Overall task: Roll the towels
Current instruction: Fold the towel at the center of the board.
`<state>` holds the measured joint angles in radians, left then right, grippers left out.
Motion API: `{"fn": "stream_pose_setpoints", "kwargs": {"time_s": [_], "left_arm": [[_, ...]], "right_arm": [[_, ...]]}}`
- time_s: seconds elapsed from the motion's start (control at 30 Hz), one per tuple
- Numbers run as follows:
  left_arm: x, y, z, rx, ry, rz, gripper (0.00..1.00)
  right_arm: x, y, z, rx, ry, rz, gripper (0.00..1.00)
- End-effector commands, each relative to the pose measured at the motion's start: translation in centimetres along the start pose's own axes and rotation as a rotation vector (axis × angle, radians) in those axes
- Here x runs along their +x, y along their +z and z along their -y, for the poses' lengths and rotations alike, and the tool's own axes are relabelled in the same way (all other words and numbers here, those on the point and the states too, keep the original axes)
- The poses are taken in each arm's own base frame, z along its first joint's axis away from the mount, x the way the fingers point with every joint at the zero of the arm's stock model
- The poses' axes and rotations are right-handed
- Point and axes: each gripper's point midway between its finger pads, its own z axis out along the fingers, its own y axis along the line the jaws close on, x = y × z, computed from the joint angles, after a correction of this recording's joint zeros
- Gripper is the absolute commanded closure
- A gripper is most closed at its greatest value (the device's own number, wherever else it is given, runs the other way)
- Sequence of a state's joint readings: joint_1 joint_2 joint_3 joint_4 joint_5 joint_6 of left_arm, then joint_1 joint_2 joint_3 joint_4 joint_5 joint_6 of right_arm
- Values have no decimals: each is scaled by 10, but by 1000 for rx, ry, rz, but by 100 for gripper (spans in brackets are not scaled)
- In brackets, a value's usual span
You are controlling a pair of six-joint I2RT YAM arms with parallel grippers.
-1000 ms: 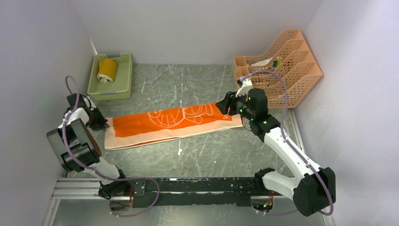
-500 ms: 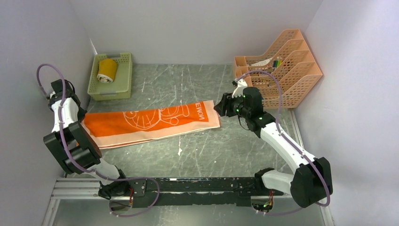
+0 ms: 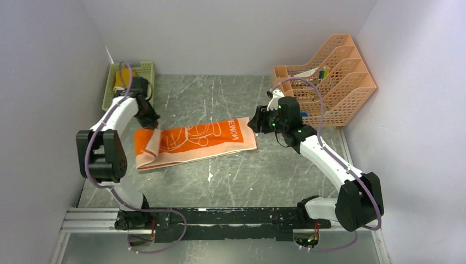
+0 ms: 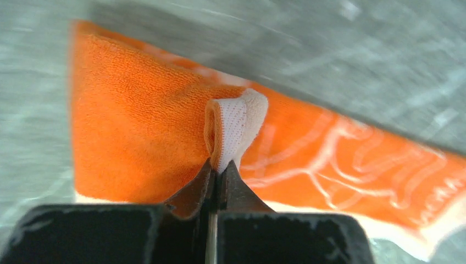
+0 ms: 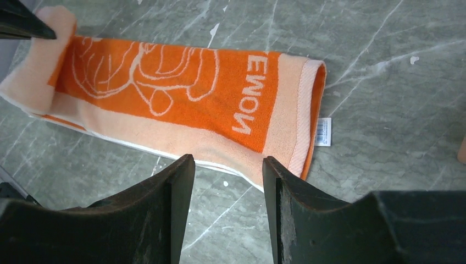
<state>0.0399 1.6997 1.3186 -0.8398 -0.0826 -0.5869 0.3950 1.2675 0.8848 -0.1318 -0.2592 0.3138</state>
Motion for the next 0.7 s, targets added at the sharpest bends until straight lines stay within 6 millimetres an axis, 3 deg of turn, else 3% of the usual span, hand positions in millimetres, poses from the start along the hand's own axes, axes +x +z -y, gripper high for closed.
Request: {"fn": "stream_pose_setpoints", "kwargs": {"time_s": [0.0, 0.17, 0.27, 0.47, 0.67], "left_arm": [[43, -24, 106, 245, 31, -122, 93], [100, -30, 214, 441, 131, -229, 93], [127, -19, 256, 515, 155, -292, 93], [142, 9, 297, 599, 74, -337, 93], [136, 0, 330, 709, 6, -332, 93]], "right_arm": [[-8, 1, -1, 15, -6, 10, 51], [-7, 1, 6, 48, -11, 4, 51], [-6, 1, 11, 75, -22, -2, 50], [1, -5, 19, 116, -18, -5, 50], [21, -8, 28, 150, -16, -43, 50]]}}
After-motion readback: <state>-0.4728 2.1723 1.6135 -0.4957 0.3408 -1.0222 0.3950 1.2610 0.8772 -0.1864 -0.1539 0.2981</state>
